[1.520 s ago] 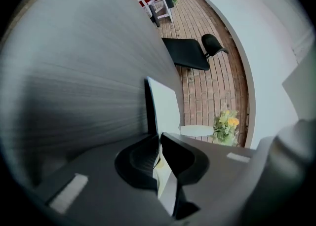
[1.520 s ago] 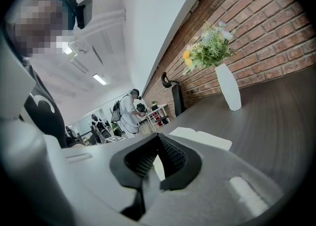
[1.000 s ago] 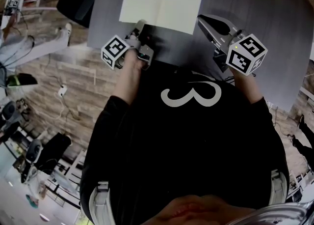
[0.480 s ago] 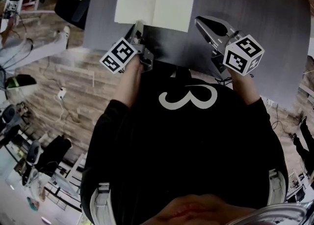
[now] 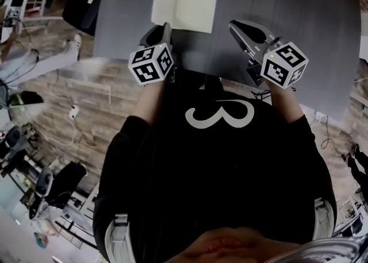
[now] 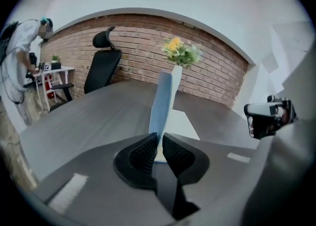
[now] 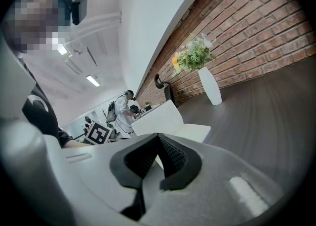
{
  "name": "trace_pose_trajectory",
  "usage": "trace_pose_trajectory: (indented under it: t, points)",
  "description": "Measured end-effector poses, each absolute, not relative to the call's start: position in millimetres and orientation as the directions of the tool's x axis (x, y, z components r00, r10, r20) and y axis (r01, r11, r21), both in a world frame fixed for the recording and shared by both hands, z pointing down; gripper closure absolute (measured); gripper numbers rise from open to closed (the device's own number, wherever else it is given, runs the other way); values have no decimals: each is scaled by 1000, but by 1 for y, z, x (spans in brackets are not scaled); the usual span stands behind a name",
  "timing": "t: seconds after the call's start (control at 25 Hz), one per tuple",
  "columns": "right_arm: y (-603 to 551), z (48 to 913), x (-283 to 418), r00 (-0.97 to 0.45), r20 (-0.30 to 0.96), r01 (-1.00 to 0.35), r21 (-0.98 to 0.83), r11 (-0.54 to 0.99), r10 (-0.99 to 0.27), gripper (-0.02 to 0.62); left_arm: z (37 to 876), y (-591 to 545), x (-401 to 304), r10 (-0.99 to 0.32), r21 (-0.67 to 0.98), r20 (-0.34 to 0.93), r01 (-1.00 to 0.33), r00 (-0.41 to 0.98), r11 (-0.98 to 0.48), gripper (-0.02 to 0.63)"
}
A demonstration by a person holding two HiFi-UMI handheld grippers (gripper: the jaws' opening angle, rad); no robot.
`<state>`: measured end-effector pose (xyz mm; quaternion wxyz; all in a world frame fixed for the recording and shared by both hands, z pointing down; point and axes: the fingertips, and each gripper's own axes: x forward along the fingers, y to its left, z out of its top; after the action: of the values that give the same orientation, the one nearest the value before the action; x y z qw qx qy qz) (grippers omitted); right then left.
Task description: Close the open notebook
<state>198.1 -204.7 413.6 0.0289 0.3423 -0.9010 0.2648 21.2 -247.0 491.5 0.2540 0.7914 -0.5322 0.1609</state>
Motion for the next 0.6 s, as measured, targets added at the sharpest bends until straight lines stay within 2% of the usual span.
trace_pose_trajectory:
  t: [0.36, 0.6]
  points:
    - [-191, 406, 219, -752, 214, -641, -458, 616, -624, 594, 493, -237, 52, -741, -108, 593, -880, 316, -462, 549]
    - [-191, 399, 229, -741, 203, -649, -462, 605, -640, 594, 505, -232, 77, -672, -167, 651, -796, 354, -581, 508]
